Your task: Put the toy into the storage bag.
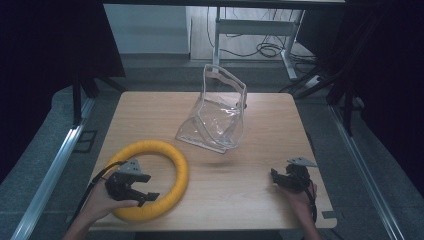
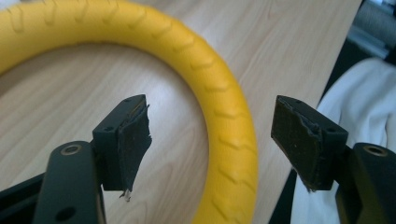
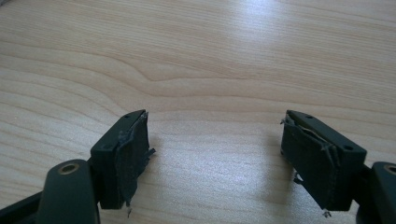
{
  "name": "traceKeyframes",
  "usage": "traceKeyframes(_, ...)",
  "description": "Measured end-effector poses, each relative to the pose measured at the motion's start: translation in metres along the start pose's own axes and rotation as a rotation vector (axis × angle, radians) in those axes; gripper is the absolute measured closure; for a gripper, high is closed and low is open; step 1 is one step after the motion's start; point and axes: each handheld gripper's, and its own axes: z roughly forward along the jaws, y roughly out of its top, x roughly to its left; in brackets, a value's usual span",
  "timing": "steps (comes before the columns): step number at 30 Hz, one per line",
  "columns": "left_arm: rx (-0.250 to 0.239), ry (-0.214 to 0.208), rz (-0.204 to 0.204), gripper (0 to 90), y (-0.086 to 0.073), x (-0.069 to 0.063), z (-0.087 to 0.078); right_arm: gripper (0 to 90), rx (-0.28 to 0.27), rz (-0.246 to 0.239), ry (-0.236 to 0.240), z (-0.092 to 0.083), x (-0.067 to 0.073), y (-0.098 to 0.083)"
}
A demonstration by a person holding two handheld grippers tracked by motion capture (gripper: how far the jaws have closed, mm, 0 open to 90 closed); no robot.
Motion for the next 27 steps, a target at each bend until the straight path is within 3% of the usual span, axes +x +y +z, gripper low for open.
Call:
traceKeyframes(10,0.154,-0.048,0.09,28.1,-0.011,-0.013,0.01,23.8,0.001,-0.002,-0.001,0.0,0.0,0.0)
traceKeyframes(14,0.246,-0.059,0.147,28.0,-0.013,-0.018,0.02,23.8,-0.002,-0.003,0.0,0.0,0.0,0.0)
traceKeyframes(17,0.309,-0.049,0.178,28.7,-0.014,-0.021,0.031,23.8,-0.002,-0.001,-0.001,0.0,0.0,0.0)
traceKeyframes(27,0.392,0.002,0.214,34.7,-0.012,-0.022,0.051,23.8,-0.002,-0.003,-0.001,0.0,0.0,0.0)
